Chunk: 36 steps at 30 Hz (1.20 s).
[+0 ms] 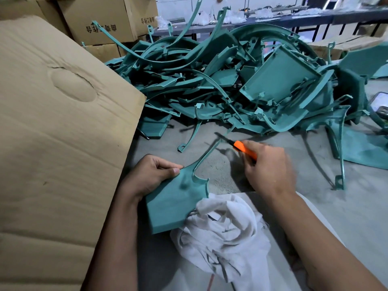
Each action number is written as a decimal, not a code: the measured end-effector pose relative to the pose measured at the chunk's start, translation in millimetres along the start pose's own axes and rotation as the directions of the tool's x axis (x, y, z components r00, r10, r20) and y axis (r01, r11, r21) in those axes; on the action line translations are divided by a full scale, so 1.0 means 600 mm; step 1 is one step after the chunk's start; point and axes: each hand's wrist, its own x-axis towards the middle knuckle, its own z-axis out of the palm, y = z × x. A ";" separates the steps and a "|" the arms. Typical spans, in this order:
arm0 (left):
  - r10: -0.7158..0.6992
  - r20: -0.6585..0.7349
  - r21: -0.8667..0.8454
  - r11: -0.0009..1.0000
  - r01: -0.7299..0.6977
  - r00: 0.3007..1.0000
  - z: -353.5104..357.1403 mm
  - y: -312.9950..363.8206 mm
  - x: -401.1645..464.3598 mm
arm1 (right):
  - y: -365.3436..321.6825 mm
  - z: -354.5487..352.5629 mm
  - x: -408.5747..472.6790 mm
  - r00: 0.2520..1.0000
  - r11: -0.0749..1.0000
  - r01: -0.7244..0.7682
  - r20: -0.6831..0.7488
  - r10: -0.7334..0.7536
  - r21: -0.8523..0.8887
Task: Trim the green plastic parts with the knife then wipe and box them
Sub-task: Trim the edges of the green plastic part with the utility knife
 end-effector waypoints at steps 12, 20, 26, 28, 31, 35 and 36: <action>0.031 -0.146 -0.067 0.997 -0.041 0.989 0.006 0.000 0.009 | -0.019 0.000 -0.009 0.986 0.951 0.155 0.015 -0.165 0.268; 0.070 -0.079 -0.178 0.981 -0.083 0.994 0.019 0.012 0.004 | -0.019 0.014 -0.014 0.963 0.943 0.217 0.103 -0.250 0.253; 0.084 -0.131 -0.178 0.978 -0.106 0.988 0.017 0.012 0.005 | -0.011 0.016 -0.011 0.935 0.917 0.259 0.159 -0.317 0.303; 0.081 -0.132 -0.181 0.978 -0.105 0.988 0.017 0.011 0.005 | -0.010 0.015 -0.011 0.927 0.902 0.272 0.160 -0.339 0.336; 0.087 -0.141 -0.200 0.973 -0.115 0.986 0.016 0.012 0.006 | -0.008 0.012 -0.010 0.903 0.878 0.295 0.191 -0.385 0.376; 0.093 -0.127 -0.211 0.970 -0.119 0.988 0.013 0.010 0.006 | -0.012 0.012 -0.012 0.900 0.879 0.285 0.211 -0.383 0.382; 0.095 -0.114 -0.213 0.970 -0.118 0.989 0.013 0.009 0.005 | -0.013 0.012 -0.013 0.906 0.889 0.272 0.213 -0.365 0.367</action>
